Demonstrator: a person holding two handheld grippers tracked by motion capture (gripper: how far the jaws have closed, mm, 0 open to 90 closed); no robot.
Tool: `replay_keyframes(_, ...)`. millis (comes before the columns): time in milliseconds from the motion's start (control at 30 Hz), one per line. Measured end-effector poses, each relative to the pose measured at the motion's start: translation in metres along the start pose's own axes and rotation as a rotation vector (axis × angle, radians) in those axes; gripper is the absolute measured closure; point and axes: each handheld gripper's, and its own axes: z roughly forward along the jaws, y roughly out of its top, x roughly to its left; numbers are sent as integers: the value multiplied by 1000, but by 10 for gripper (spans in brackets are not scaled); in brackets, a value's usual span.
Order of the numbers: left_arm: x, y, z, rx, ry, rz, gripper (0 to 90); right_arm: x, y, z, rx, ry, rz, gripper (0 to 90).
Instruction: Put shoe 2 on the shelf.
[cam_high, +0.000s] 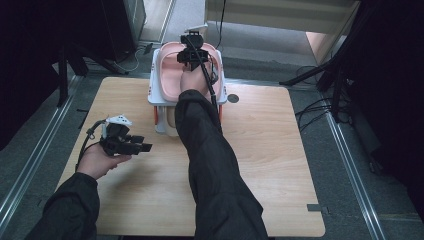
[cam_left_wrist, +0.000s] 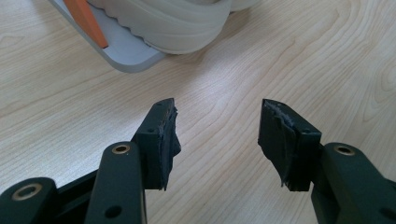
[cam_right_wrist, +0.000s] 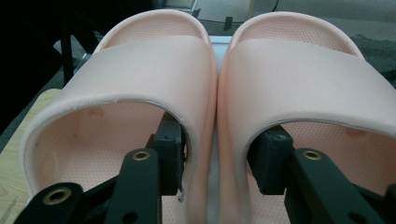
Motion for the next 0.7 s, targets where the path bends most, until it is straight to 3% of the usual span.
replay_keyframes(300, -1, -2, 0, 22, 9, 18, 451, -8, -7, -4, 9, 53, -5, 566)
replay_keyframes(367, -1, -1, -1, 9, 5, 15, 446, -9, -9, -6, 6, 68, -3, 563)
replay_keyframes(700, 3, -4, -2, 12, 9, 0, 436, -22, -22, -27, 12, 141, -60, 583)
